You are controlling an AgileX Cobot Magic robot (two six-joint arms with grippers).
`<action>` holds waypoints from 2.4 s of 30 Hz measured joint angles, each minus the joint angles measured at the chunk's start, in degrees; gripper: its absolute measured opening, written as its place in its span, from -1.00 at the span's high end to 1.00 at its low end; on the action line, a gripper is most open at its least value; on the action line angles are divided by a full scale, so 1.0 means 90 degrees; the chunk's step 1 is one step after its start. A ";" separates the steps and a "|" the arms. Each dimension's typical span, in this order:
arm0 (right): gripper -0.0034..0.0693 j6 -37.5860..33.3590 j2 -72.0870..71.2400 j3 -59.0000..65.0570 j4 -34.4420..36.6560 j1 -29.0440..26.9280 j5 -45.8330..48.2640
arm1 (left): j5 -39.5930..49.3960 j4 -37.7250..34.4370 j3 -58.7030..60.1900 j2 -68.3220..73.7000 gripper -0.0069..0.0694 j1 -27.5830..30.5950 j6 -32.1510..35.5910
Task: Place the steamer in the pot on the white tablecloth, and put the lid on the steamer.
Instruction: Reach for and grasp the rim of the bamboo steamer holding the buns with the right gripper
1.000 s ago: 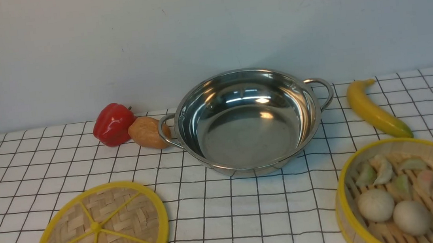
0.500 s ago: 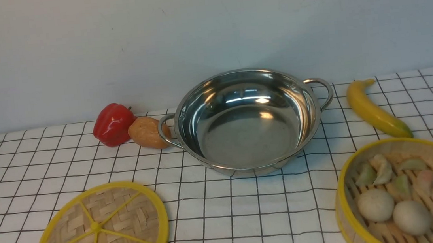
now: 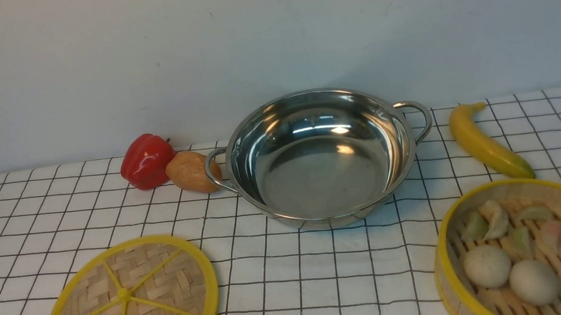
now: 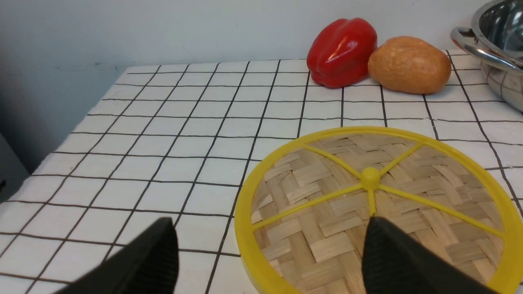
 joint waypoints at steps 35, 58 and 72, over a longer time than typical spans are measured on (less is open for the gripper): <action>0.24 0.3395 0.3912 -0.1617 -0.3386 0.3548 -0.0094 | -0.0002 0.0000 0.0000 0.0000 -0.64 0.0000 0.0000; 0.24 0.3554 0.5724 -0.1781 -0.3697 0.3553 -0.0824 | -0.0009 0.0000 0.0000 0.0000 -0.64 0.0000 0.0000; 0.24 0.3438 0.6155 -0.1786 -0.3712 0.3553 -0.1082 | -0.0009 0.0000 0.0000 0.0000 -0.64 0.0000 0.0000</action>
